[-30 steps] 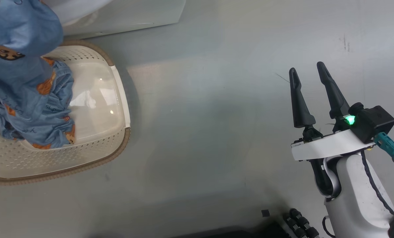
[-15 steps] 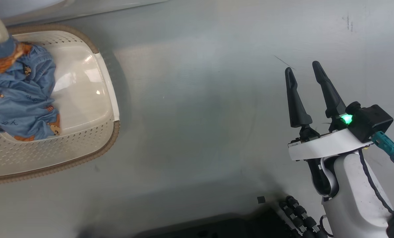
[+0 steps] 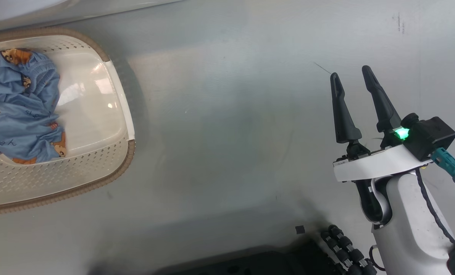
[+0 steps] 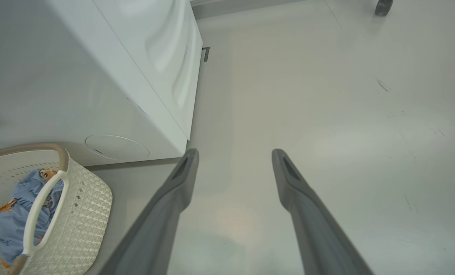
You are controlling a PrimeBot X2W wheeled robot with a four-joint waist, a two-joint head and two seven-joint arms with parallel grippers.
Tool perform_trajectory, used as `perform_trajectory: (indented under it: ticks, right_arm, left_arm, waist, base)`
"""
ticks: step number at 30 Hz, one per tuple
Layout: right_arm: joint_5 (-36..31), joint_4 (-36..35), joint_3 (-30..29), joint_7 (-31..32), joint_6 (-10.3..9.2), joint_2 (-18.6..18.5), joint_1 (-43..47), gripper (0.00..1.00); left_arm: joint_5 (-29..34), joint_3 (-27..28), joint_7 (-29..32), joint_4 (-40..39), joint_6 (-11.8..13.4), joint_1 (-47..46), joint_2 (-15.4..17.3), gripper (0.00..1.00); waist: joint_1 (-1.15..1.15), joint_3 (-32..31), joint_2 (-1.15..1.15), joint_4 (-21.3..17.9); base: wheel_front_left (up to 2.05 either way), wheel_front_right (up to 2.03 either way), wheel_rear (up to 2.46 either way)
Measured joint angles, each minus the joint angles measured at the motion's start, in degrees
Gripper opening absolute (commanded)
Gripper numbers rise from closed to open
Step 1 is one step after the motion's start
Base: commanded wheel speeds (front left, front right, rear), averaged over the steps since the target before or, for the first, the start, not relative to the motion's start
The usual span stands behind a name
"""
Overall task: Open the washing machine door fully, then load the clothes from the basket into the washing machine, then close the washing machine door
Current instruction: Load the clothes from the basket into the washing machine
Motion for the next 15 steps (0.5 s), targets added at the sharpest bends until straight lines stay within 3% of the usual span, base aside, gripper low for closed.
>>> perform_trajectory:
  ticks: [2, 3, 4, 15]
  right_arm:
    - [0.0, 0.1, 0.0, 0.0, 0.00, 0.0, 0.0, 1.00]
    - [0.0, 0.2, 0.1, 0.0, 0.00, 0.0, 0.0, 1.00]
    - [0.0, 0.2, 0.1, 0.0, 0.00, 0.0, 0.0, 1.00]
    - [0.0, 1.0, -0.3, 0.0, 0.00, 0.0, -1.0, 1.00]
  left_arm:
    - [-0.5, 0.1, 0.0, 1.7, 0.0, 0.1, -0.7, 0.00]
    - [-1.2, 0.5, 0.0, 2.8, 0.1, 0.2, -1.4, 0.45]
    - [-1.4, 0.5, 0.1, 3.5, 0.1, 0.3, -1.7, 1.00]
    - [-3.4, 1.3, 0.1, 10.3, 0.1, 1.0, -3.6, 1.00]
  waist:
    - [0.00, 0.0, 0.00, 0.0]
    - [0.00, -0.1, 0.00, 0.1]
    - [0.00, -0.1, 0.00, 0.1]
    - [0.00, -1.0, 0.00, 0.7]
  base:
    - [0.00, 0.00, 0.00]
    - [0.00, 0.00, 0.00]
    - [0.00, 0.00, 0.00]
    - [0.00, 0.00, 0.00]
